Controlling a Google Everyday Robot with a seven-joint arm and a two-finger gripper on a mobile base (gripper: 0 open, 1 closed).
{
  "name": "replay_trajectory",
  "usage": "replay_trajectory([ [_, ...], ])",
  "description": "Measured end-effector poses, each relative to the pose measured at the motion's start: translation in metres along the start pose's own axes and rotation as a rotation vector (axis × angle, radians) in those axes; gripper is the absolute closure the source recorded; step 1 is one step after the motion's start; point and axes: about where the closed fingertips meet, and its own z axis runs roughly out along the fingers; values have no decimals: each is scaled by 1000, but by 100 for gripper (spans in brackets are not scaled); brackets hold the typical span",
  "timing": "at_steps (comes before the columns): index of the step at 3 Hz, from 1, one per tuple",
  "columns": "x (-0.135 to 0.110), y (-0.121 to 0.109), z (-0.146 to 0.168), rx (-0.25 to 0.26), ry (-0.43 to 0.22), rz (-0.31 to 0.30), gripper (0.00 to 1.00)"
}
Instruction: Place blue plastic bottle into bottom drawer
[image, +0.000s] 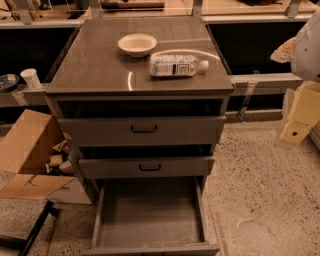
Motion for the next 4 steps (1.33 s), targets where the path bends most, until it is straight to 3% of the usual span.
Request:
replay_trajectory([
  [1,-2,-4,2,2,-4,-3,0],
  [2,-18,-42,16,13,-33,-33,0],
  [3,-42,-80,46,-4,-64,-67,0],
  [4,-74,-102,91,-63,-109,-109,0],
])
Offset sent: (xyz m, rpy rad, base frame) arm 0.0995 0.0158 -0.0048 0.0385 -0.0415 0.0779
